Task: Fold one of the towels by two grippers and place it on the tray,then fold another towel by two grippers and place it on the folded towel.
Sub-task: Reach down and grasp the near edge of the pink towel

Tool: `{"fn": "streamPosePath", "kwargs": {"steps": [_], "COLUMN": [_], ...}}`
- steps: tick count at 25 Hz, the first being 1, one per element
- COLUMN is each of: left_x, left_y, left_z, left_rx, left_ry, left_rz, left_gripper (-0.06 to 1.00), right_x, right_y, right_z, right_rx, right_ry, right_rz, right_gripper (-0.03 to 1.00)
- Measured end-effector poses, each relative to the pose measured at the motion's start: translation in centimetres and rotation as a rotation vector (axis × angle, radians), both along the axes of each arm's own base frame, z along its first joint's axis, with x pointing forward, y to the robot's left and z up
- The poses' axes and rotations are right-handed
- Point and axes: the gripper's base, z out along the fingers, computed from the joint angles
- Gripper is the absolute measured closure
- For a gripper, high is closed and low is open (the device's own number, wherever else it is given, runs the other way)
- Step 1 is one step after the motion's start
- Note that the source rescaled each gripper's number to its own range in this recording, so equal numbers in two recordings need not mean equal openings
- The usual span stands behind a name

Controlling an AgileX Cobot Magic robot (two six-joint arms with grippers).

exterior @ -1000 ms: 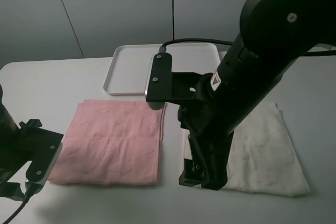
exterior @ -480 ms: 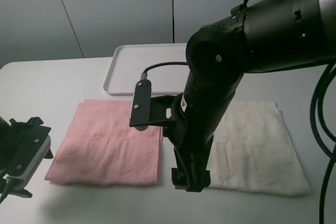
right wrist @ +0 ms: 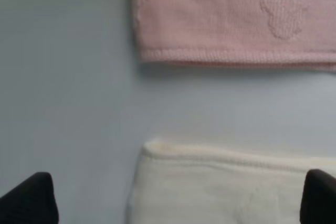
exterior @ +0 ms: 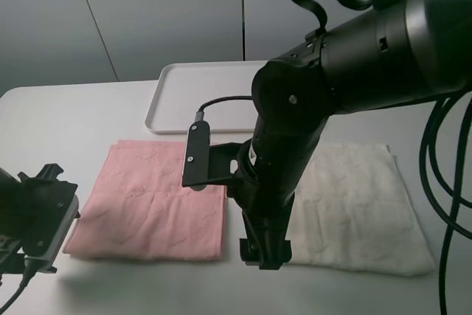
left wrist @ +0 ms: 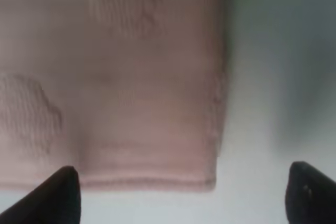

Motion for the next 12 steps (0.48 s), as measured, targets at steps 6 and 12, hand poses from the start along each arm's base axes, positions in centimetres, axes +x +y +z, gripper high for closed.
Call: {"fn": "streamPosePath", "kwargs": {"steps": [6, 12], "left_x": [-0.3, -0.2], "left_y": [-2.8, -2.3], "left_z": [-0.6, -1.0], "left_rx": [0.013, 0.074], "left_ry": [-0.027, -0.025], "left_rz": [-0.09, -0.072], "left_gripper": [-0.05, -0.05], "right_x": [0.1, 0.1], "right_y": [0.2, 0.2], "right_z": [-1.6, -1.6], "right_rx": [-0.037, -0.039], "right_ry": [0.026, 0.027], "right_rz": [0.001, 0.004], "right_gripper": [-0.03, -0.03]}}
